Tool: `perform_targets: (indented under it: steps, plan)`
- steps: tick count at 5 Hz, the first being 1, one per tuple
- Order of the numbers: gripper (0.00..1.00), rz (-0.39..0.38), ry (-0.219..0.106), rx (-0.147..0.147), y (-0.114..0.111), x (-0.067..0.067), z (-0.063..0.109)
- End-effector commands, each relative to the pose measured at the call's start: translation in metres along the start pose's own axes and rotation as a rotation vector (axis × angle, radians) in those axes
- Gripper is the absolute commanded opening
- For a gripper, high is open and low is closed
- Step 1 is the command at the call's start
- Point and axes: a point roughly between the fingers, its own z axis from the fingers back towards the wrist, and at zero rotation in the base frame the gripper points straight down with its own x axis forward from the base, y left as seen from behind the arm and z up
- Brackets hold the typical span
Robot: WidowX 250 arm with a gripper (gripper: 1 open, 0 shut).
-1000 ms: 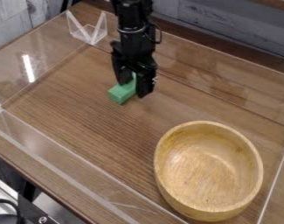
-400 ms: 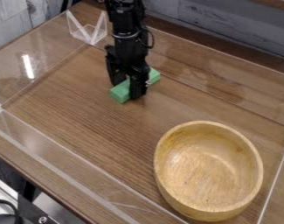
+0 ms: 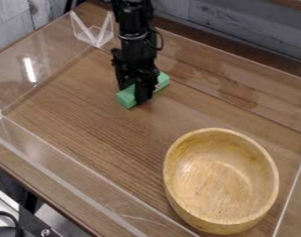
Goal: Put the green block in the brown bowl
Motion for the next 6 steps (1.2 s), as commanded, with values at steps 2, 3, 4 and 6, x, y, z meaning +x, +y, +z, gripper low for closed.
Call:
perform_targets:
  steps: [2, 3, 4, 6]
  plan:
    - [0.0, 0.006, -0.01, 0.002, -0.007, 0.012, 0.025]
    - [0.0, 0.009, 0.0, -0.003, -0.011, 0.015, 0.033]
    - [0.0, 0.014, 0.002, -0.006, -0.015, 0.021, 0.043]
    - [0.0, -0.013, -0.073, 0.027, -0.017, 0.051, 0.068]
